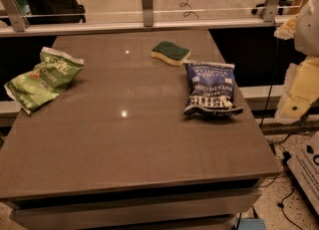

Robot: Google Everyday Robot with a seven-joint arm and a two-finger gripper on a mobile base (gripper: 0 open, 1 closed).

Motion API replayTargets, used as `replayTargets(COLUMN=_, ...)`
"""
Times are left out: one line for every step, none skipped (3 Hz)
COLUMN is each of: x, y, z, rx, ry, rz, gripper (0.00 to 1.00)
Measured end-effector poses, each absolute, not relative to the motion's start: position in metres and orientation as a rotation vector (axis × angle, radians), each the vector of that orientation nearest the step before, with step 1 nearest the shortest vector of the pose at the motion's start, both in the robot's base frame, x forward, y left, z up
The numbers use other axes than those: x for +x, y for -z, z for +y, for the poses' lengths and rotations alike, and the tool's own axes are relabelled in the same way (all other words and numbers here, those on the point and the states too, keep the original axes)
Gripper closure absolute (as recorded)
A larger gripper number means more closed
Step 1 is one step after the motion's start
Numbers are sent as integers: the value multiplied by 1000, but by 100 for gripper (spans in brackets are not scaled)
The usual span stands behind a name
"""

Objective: Move blue chip bag near green jalapeno chip bag

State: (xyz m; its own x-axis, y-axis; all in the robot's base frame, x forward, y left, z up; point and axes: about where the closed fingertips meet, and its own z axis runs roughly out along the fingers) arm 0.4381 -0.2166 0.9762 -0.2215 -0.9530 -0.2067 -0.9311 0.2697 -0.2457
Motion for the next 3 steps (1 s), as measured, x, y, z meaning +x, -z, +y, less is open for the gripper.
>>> replayTargets(x=439, y=-978, z=-216, rx=-1716, ry=104, rz=2222, gripper=0)
replayTargets(x=451, y=-964, z=-211, rx=-1671, ry=83, rz=2212, gripper=0)
replayTargets(x=482, y=-929, z=-192, rx=-1590, ry=40, rz=2178, gripper=0)
